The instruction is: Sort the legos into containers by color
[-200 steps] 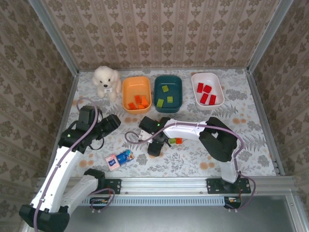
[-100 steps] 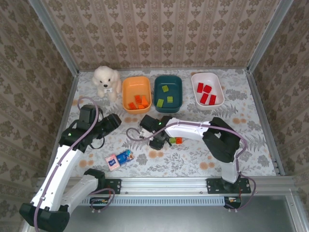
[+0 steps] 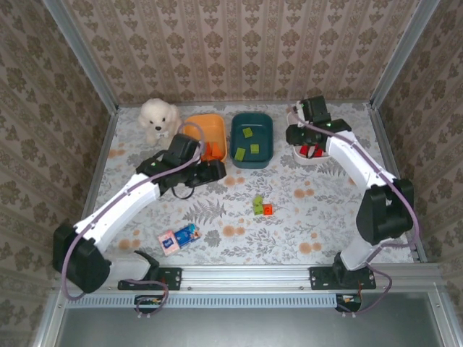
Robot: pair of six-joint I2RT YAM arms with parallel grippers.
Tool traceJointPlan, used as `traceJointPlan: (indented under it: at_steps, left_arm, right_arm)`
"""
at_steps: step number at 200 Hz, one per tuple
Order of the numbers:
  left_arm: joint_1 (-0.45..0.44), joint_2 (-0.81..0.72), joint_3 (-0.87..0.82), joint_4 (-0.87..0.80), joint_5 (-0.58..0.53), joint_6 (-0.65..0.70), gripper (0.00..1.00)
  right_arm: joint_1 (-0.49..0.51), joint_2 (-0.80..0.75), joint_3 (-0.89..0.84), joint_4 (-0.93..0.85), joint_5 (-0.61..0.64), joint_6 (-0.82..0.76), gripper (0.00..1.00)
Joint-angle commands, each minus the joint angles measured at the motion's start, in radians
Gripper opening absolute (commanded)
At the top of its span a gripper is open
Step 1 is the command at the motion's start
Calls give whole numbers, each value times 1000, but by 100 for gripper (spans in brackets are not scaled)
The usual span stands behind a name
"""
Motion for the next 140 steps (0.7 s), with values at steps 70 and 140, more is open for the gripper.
traceJointPlan:
  at_steps: [70, 140]
  left_arm:
    - [-44, 142, 171, 58, 47, 76, 72]
    - [-43, 141, 170, 52, 34, 70, 72]
  right_arm:
    - [-123, 432, 357, -83, -62, 176, 32]
    - [-142, 534, 392, -110, -108, 203, 33]
